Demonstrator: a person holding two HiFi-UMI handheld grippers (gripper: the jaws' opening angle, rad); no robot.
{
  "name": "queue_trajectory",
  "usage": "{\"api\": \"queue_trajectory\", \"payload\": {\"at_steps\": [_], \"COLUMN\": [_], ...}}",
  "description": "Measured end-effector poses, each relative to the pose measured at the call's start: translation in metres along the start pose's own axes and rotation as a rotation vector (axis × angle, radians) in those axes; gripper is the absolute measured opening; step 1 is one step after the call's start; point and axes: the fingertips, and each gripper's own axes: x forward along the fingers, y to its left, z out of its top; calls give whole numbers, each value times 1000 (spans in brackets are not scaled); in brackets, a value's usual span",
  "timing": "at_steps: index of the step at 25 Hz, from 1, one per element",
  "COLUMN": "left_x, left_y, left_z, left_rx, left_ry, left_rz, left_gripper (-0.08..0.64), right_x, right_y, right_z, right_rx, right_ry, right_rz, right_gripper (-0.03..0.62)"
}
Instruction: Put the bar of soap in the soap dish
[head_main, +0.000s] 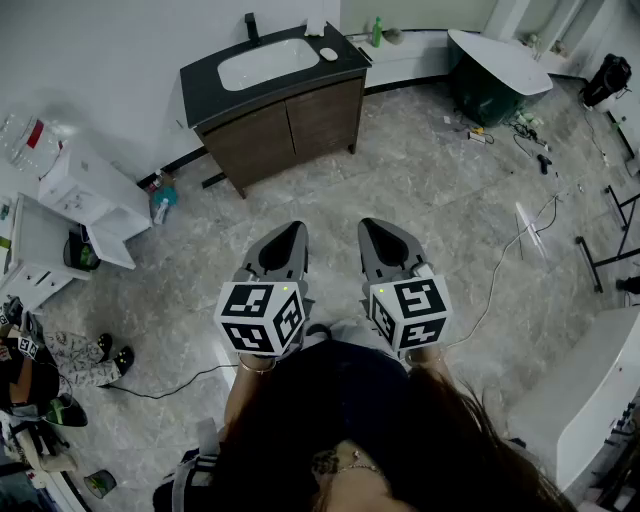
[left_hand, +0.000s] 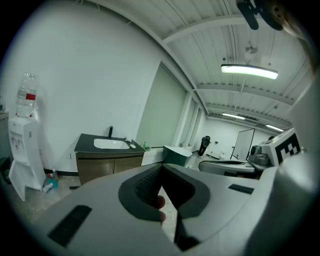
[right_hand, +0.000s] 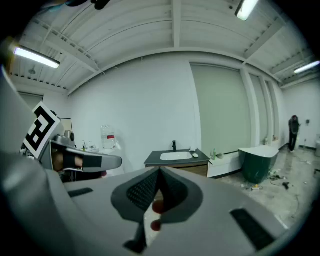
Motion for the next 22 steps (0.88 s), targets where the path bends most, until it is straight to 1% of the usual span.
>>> {"api": "queue_trajectory", "payload": {"at_steps": [5,10,13,17,22], "left_x": [2,12,19,31,43], "left_y": [-3,-7,-12,-17,-17], "left_z": [-2,-3,-5,-7,-7], "left_rx": [-22,-16,-20,-22,-27], "left_ry": [6,24,31,32,24], "left_rz": [-10,-8,-9,10,55], "left_gripper": [-2,-2,-2,-2,-2], "right_x": [-1,0,0,2,11], "right_y": [-3,-14,-20,-33,-51], "right_z": [-3,-3,-2,-4,-2], "right_rx": [10,19,19,12,14], "right_ry": [4,4,-3,-13,-25], "right_rz": [6,8,25,50,86], "right_gripper": [17,17,17,17,18]}}
